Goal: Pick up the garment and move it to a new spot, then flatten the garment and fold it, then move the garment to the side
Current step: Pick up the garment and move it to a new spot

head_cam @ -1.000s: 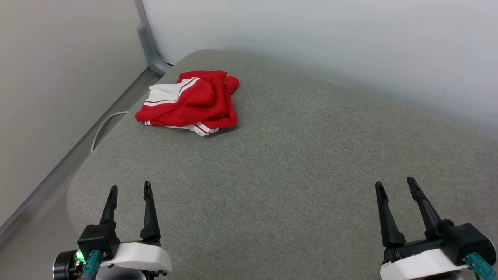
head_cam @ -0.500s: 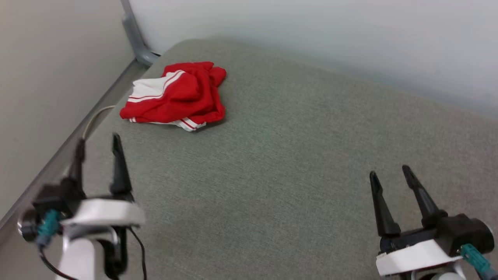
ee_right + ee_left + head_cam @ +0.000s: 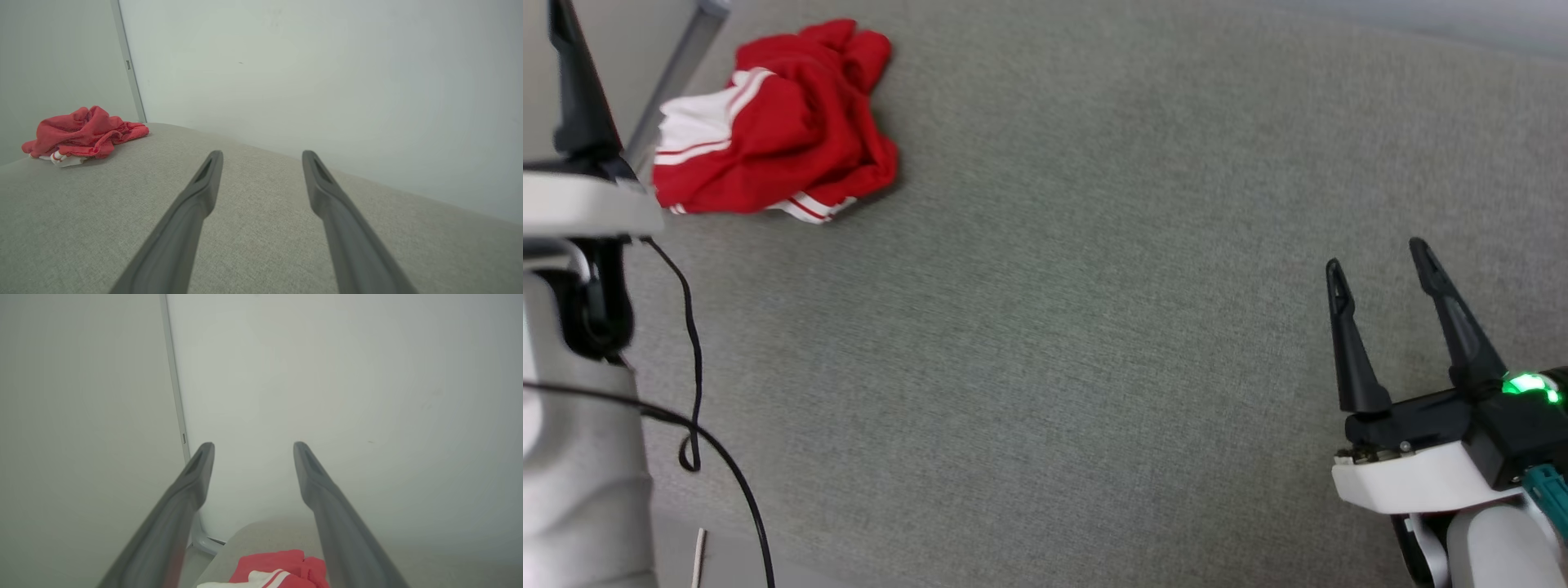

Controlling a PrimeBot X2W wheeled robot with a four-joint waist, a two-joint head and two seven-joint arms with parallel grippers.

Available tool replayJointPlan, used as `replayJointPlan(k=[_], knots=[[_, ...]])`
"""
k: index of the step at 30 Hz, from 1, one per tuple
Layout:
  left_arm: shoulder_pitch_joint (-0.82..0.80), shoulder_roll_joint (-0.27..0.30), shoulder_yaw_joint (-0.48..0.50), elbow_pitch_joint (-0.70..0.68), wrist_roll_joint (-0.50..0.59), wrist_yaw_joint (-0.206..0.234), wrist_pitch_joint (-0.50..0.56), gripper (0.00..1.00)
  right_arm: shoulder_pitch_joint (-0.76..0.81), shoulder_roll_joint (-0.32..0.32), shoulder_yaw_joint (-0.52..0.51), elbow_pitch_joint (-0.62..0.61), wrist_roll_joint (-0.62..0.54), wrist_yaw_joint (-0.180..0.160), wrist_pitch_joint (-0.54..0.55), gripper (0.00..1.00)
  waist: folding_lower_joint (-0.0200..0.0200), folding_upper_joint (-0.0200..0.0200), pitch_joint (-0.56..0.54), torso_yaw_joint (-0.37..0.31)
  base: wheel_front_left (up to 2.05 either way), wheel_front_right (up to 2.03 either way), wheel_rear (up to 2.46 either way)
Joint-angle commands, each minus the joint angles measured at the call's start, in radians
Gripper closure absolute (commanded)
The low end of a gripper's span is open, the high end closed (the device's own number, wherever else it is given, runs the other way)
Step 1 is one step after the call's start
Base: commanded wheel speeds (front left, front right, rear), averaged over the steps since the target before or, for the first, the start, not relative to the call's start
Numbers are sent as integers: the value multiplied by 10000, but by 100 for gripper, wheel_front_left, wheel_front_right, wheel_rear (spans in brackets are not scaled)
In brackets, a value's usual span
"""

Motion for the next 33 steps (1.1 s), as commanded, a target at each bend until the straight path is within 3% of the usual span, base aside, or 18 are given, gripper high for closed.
replayJointPlan(k=[1, 6, 11, 17, 25, 33], knots=[[-233, 95, -65, 171, -128, -46, 112, 0, -144, -35, -32, -74, -81, -7, -25, 0, -2, 0, 617, -345, 0, 0, 0], [-1424, 1166, -1206, 1003, -1575, -48, 1469, 0, -308, -136, -138, -482, -225, -7, -25, 0, -2, 0, 1194, -483, 0, 0, 0], [-2248, 2149, -2283, 1780, -3571, -51, 4115, 0, -481, -194, -241, -772, -350, -7, -25, 0, -2, 0, 1588, -610, 0, 0, 0], [-2778, 2866, -3150, 2830, -5192, -53, 7179, 0, -663, -258, -299, -973, -428, -7, -25, 0, -2, 0, 2035, -819, 0, 0, 0], [-2870, 3308, -4372, 3814, -5890, -52, 9322, 0, -840, -261, -381, -1033, -464, -7, -25, 0, -2, 0, 2641, -1123, 0, 0, 0], [-2694, 2769, -5531, 4983, -6305, -53, 9844, 0, -956, -234, -312, -966, -399, -7, -25, 0, -2, 0, 2878, -1328, 0, 0, 0]])
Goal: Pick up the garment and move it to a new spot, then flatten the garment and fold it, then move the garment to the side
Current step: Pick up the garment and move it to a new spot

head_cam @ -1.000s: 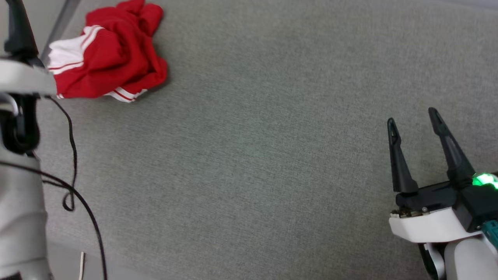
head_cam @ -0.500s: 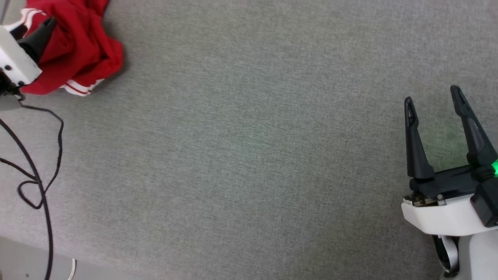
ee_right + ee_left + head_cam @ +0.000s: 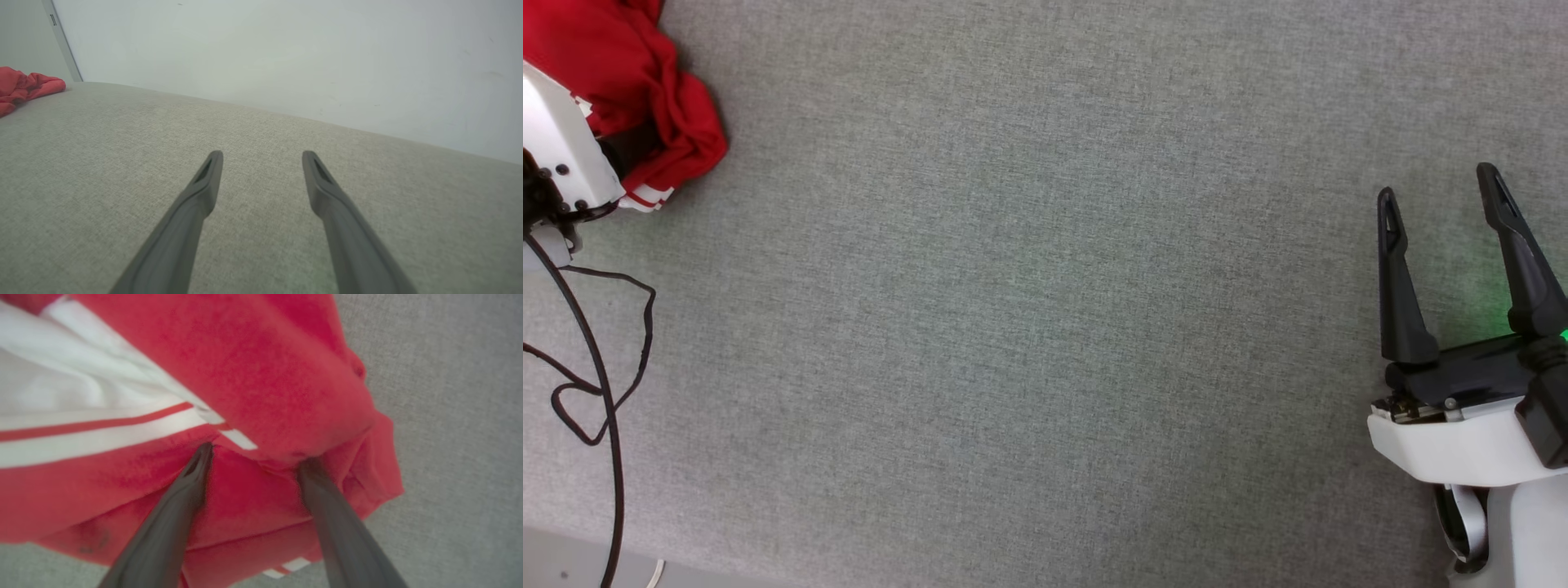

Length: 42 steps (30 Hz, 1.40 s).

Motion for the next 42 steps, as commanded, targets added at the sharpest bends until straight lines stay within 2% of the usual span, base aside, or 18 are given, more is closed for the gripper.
replayJointPlan(k=[1, 2, 3, 12, 20, 31, 37, 42], knots=[[469, -522, -594, 408, -52, -1, 62, 42, -155, -8, 23, 35, 28, -7, -25, 0, 1, 0, -21, -55, 0, 0, 0], [401, -464, -724, 380, -50, -1, -26, 97, -162, 3, 21, 45, 46, -7, -25, 0, 1, 0, -64, -67, 0, 0, 0], [313, -404, -814, 319, -102, -1, -172, 100, -158, 14, 13, 68, 67, -7, -25, 0, 1, 0, -127, -69, 0, 0, 0], [-506, 826, -2068, -929, 58, -1, -1784, 100, 174, 138, 93, 367, 353, -7, -25, 0, 1, 0, -1353, 41, 0, 0, 0], [-1000, 1159, -3444, -2199, 407, 0, -2977, 100, 509, 228, 117, 679, 640, -7, -25, 0, 1, 0, -2521, 6, 0, 0, 0], [-1700, 672, -4789, -3799, 967, 0, -3534, 100, 701, 239, 109, 806, 1364, -7, -24, 0, 1, 0, -3284, -812, 0, 0, 0], [-1917, 113, -5705, -4594, 1291, 0, -3454, 100, 667, 241, 64, 854, 1718, -7, -24, 0, 1, 0, -3441, -1675, 0, 0, 0], [-1982, -600, -6804, -4973, 1349, 0, -3400, 100, 647, 242, -49, 843, 1973, -7, -24, 0, 1, 0, -3392, -2355, 0, 0, 0]])
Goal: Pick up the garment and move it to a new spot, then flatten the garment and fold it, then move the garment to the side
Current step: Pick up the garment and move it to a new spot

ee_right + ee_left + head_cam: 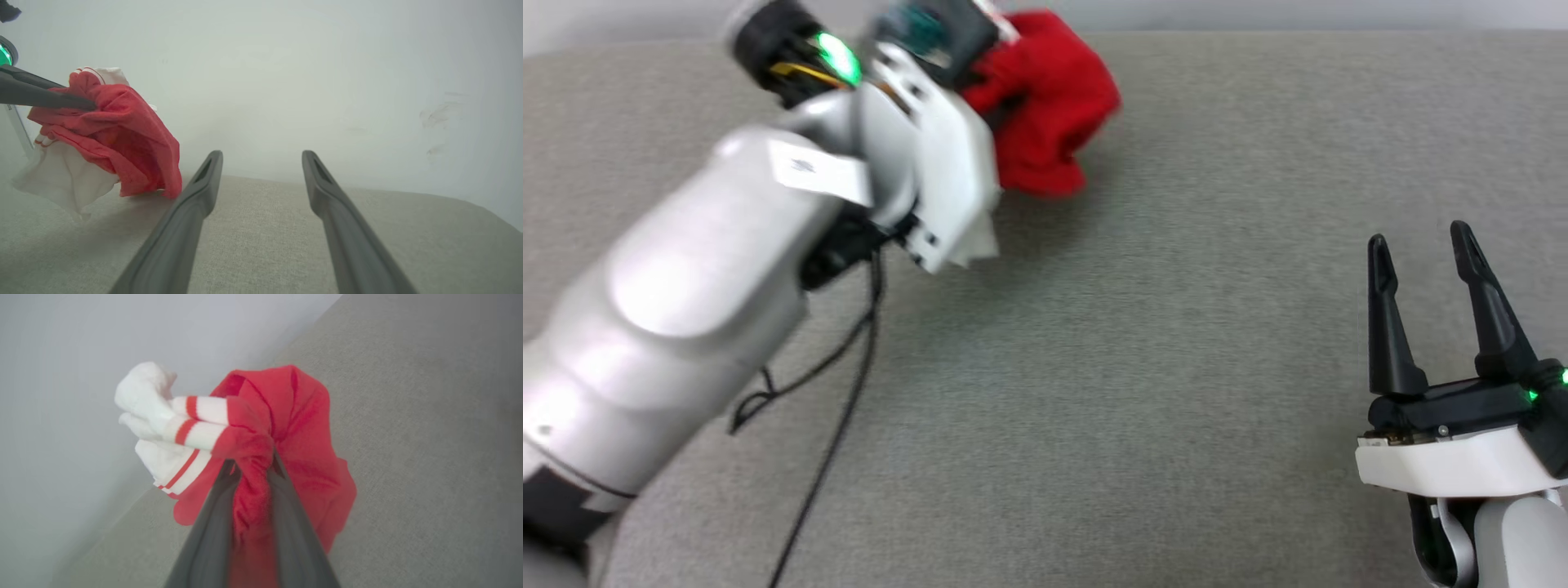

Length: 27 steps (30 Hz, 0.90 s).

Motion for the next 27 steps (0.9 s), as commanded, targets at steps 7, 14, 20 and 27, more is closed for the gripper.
replayJointPlan(k=[7, 14, 20, 27], knots=[[31, -1341, -2121, 181, -63, 0, -281, 100, -38, 35, -139, -8, 332, -7, -24, 0, 0, -1, 231, -992, 0, 0, 0], [1053, -2815, -3045, 644, 89, 0, -242, 100, -81, 36, -244, 9, 460, -7, -24, 0, 0, -1, 399, -1350, 0, 0, 0], [3053, -3405, -3059, 13, 1368, -3, 1526, 100, -203, 35, -254, 31, 516, -7, -24, 0, 0, -1, 545, -1508, 0, 0, 0], [3246, -3368, -3061, -58, 1673, -2, 916, 0, -13, 35, -392, 156, 422, -7, -24, 0, 0, -1, 288, -1257, 0, 0, 0]])
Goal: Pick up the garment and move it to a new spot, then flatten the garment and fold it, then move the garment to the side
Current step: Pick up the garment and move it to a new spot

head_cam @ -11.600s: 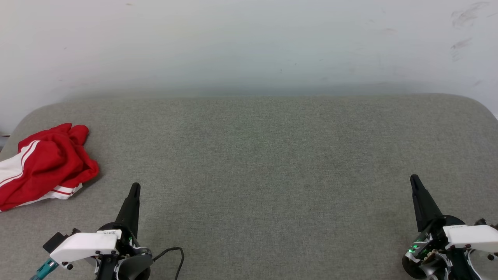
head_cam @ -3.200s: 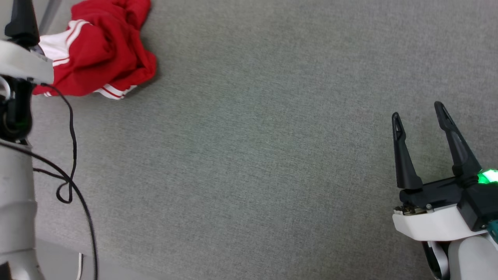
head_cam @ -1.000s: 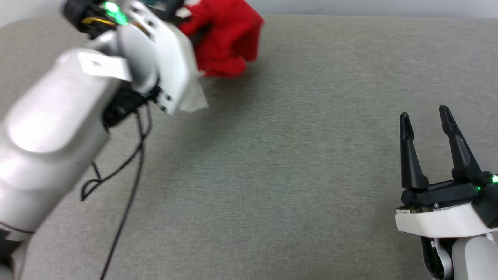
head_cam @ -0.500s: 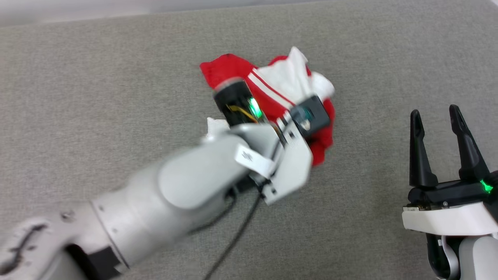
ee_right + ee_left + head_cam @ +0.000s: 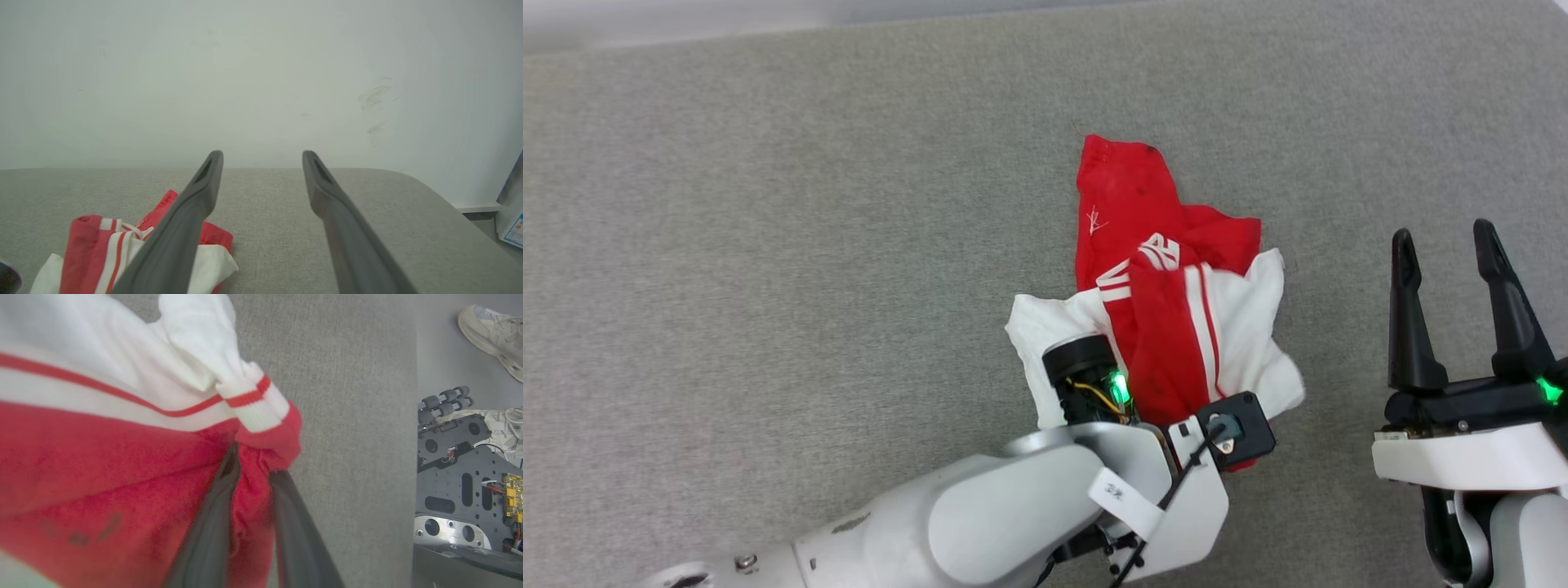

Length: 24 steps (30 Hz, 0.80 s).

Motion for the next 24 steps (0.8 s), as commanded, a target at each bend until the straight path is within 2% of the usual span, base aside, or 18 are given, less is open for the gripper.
replayJointPlan(k=[1, 7, 10, 18, 24], knots=[[-198, -8, 3, 146, -15, -2, -673, 0, 125, 31, -19, 62, -72, -7, -24, 0, 0, 0, -219, 167, 0, 0, 0], [-633, -229, 286, 742, -343, 11, -3448, 0, 513, 30, -104, 178, -248, -7, -24, 0, 0, 0, -928, 629, 0, 0, 0], [-613, -240, 730, 987, -235, 286, -4533, 0, 734, 29, -114, 264, -294, -7, -24, 0, 0, 0, -1269, 873, 0, 0, 0], [315, 344, 1923, 1398, -272, 1771, -6771, 0, 1213, 27, -128, 495, -440, -7, -24, 0, 0, 0, -2020, 1441, 0, 0, 0], [1388, 1010, 3114, 1235, -403, 3025, -7482, 0, 1448, 27, -140, 618, -441, -7, -24, 0, 0, 0, -2401, 1765, 0, 0, 0]])
